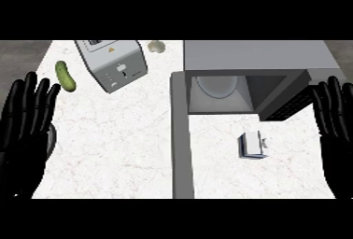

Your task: Pick up the milk, place it into the microwave and close the microwave

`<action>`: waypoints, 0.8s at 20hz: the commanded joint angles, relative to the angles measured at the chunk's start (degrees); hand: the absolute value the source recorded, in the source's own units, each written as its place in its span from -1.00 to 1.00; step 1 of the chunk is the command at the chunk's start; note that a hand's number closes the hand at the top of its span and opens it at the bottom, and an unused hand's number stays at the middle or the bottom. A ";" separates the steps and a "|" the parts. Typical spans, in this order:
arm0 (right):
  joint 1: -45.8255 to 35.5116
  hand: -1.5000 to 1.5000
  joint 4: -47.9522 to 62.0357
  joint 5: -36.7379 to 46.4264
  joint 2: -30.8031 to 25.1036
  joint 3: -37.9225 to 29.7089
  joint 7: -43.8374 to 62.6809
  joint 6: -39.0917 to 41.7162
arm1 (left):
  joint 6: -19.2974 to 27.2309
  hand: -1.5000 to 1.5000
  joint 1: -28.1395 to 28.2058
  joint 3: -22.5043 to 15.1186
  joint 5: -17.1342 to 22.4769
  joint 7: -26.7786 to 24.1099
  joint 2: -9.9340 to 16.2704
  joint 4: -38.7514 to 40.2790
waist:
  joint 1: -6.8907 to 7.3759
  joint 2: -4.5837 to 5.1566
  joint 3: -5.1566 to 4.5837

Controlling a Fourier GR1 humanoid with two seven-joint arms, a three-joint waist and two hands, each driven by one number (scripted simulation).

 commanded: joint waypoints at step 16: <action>16.91 -1.00 -4.47 12.21 5.49 12.72 2.20 -12.15 | -2.05 -1.00 15.42 0.25 14.71 -3.37 -4.07 2.04 | 0.86 -0.51 0.23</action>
